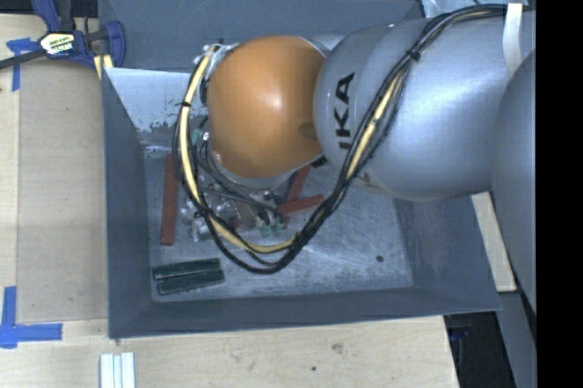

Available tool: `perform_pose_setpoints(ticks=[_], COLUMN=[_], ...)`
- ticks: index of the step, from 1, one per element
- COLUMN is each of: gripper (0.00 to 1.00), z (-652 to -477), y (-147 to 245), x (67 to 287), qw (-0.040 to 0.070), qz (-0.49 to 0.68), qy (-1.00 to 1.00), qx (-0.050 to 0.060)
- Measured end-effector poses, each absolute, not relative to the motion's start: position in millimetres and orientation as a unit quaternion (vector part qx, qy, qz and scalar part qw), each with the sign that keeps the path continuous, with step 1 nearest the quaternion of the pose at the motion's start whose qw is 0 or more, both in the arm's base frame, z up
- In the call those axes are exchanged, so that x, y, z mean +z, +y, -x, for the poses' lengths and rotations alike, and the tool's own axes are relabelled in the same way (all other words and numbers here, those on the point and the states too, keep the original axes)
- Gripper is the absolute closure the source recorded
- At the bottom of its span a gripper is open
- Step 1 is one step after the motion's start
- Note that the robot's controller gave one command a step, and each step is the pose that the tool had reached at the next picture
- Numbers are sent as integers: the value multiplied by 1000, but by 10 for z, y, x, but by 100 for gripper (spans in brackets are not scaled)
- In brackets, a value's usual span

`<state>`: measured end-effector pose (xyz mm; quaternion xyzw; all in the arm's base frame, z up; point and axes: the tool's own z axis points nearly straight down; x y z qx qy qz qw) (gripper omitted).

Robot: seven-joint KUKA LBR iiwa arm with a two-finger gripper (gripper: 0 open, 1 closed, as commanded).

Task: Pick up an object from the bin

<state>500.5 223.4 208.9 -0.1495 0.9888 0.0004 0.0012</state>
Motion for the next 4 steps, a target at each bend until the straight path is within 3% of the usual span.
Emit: perform_pose_setpoints(ticks=[1,2,3,4], gripper=[100,0,0,100], z=[-5078,-5024,-5024,-5225], y=[2174,2154,2153,2265], x=[1660,1479,1479,814], qw=[3,1,1,11], qz=[131,141,141,160], qy=[991,990,990,987], qx=[1,0,0,3])
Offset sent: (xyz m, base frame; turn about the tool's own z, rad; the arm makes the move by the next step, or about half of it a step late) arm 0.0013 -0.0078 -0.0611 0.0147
